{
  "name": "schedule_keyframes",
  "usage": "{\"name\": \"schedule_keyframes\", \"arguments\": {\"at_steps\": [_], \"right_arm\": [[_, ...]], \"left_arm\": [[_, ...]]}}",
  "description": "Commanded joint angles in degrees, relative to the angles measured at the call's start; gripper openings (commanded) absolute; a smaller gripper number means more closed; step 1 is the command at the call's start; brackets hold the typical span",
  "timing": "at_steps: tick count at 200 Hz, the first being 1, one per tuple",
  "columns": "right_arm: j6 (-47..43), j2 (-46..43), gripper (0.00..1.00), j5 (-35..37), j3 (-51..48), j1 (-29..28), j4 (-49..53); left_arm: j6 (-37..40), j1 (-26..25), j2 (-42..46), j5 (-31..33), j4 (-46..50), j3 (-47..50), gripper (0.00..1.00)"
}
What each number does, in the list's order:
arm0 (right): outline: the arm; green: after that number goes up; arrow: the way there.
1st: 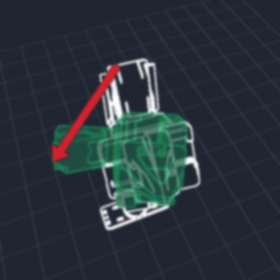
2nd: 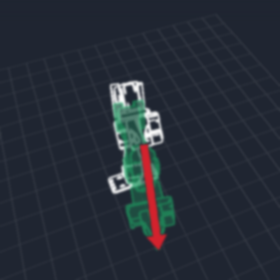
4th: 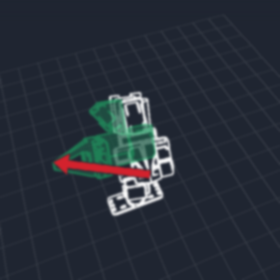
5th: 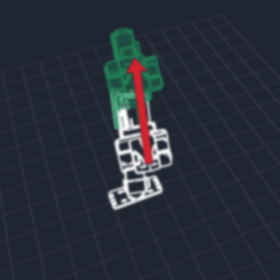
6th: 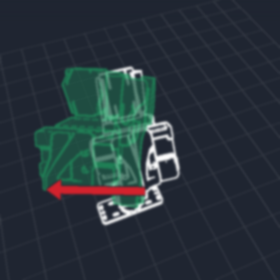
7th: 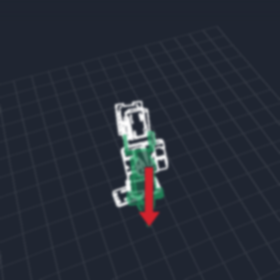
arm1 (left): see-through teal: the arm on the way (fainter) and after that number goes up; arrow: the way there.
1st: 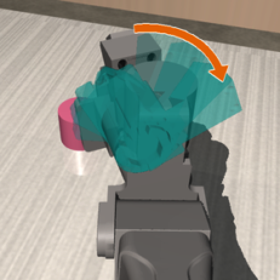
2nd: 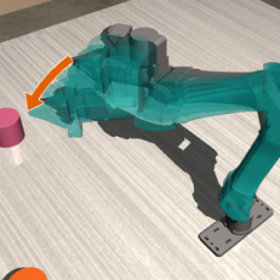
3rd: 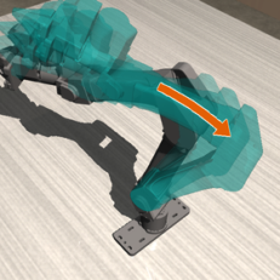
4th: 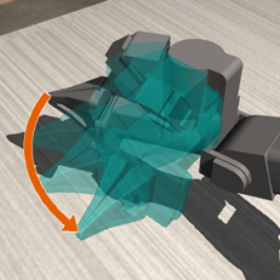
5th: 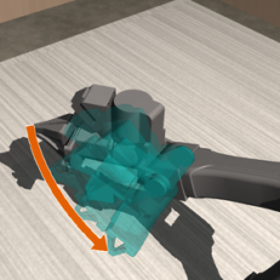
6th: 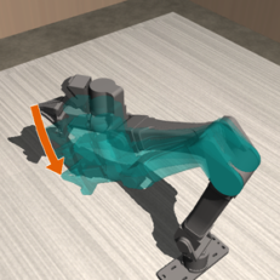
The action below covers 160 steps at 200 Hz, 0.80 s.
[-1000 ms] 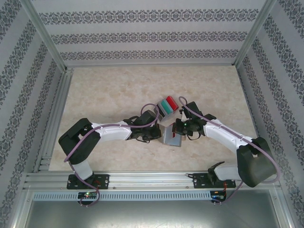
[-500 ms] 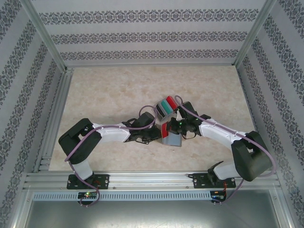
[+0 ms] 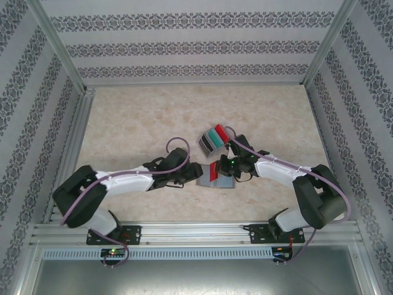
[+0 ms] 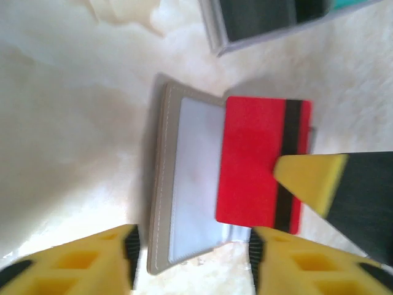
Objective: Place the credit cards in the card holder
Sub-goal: Flip over the card slot in the card holder.
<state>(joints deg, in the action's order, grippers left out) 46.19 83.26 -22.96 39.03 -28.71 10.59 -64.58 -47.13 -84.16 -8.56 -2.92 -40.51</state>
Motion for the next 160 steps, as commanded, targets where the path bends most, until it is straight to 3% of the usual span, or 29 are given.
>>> {"name": "schedule_keyframes", "arguments": {"at_steps": [1, 36, 59, 83, 160], "right_arm": [[-0.1, 1.0, 0.0, 0.0, -1.0, -0.6, -0.4], [-0.6, 0.0, 0.0, 0.6, -1.6, -0.2, 0.4], [0.1, -0.7, 0.0, -0.5, -3.4, 1.0, -1.8], [0.2, -2.0, 0.0, -1.7, -4.2, 1.9, -2.7], [-2.5, -7.4, 0.0, -3.6, -6.4, 5.3, -1.0]], "left_arm": [[1.1, 0.5, 4.9, 6.1, 0.7, 2.1, 0.38], [6.7, 0.5, 0.2, -0.1, -1.1, -3.8, 0.13], [6.6, 0.6, -7.3, -4.6, -3.5, -7.8, 0.12], [5.4, 0.8, -14.5, -6.6, -4.3, -9.8, 0.05], [1.7, 0.9, -19.7, -5.8, -9.1, -4.6, 0.0]]}}
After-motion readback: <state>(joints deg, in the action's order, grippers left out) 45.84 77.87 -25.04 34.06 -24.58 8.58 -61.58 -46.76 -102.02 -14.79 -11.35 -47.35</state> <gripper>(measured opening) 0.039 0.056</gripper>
